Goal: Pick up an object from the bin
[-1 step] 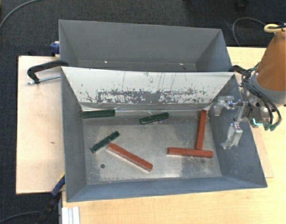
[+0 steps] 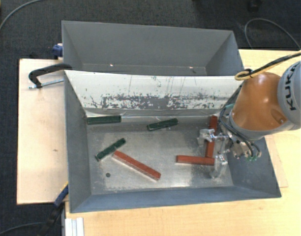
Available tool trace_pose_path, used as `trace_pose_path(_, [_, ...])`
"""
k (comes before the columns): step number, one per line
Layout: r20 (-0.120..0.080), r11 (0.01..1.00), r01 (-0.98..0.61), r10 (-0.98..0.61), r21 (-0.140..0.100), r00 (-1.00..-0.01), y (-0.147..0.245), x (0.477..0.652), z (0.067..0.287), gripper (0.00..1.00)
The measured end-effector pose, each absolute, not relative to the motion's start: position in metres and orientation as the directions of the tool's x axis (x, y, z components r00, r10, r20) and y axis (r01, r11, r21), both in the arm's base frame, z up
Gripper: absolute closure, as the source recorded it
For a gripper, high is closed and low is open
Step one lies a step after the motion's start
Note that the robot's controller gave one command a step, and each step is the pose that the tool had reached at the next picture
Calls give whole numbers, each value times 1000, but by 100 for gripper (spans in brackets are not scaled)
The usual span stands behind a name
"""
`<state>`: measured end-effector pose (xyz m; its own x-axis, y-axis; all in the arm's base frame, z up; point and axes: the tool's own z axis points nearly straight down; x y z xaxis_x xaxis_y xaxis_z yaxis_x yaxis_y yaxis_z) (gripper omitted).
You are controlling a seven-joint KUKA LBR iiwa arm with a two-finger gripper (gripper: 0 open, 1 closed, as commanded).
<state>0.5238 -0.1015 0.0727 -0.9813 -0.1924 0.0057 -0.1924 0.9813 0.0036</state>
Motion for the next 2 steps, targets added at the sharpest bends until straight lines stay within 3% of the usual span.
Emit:
trace_pose_path(1, [0, 972, -233, -233, 2, -972, -60, 527, 70, 0])
trace_pose_path(2, [-1, 973, -230, -230, 0, -973, -63, 527, 71, 100])
